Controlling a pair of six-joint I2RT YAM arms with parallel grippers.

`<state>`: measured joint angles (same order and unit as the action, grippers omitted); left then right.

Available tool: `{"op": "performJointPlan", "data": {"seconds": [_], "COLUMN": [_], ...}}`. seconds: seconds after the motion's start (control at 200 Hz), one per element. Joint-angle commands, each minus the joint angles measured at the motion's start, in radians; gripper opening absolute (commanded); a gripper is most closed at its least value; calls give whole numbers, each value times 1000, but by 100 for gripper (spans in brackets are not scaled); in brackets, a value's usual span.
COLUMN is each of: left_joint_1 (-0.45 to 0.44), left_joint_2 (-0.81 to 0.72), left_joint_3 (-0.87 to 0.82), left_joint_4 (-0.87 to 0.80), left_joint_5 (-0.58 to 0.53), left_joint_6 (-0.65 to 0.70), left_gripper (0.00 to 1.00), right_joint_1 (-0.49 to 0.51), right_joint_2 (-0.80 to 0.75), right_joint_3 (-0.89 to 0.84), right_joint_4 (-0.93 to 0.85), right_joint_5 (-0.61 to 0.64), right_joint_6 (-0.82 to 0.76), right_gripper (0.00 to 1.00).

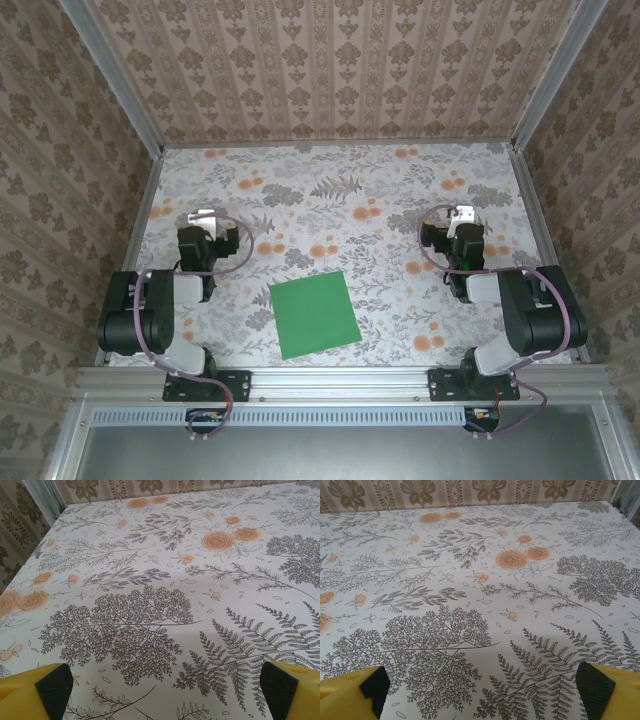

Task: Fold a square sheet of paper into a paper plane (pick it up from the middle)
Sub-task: Move the square sheet of paper to the center of the table.

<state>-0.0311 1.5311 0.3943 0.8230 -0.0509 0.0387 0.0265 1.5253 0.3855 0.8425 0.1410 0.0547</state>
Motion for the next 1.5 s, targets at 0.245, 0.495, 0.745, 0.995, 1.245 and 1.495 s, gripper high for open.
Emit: {"op": "performJointPlan", "data": {"seconds": [0.245,0.495,0.745,0.995,1.245,1.495], "left_joint_1": [7,8,9,7,-3,-52], "left_joint_2": [3,4,1,-114,-313,-377], "left_joint_3": [14,15,12,36,178,340], "left_joint_4": [22,19,24,-113,-545,-919], "left_joint_5": [14,16,17,-26,-99,-57], "left_joint_6": [10,10,9,-5,-180,-307], "left_gripper": [100,100,100,100,100,100], "right_joint_1": [-5,-5,-5,1,75,248], "right_joint_2": [3,4,2,-192,-379,-286], "right_joint_3": [17,20,12,69,336,620], "right_joint_4": [23,20,30,-224,-843,-1319], "right_joint_5": [-21,-21,-21,20,86,-123], "right_joint_6": [-5,-6,-7,1,185,357], "right_gripper": [100,100,100,100,100,100]}}
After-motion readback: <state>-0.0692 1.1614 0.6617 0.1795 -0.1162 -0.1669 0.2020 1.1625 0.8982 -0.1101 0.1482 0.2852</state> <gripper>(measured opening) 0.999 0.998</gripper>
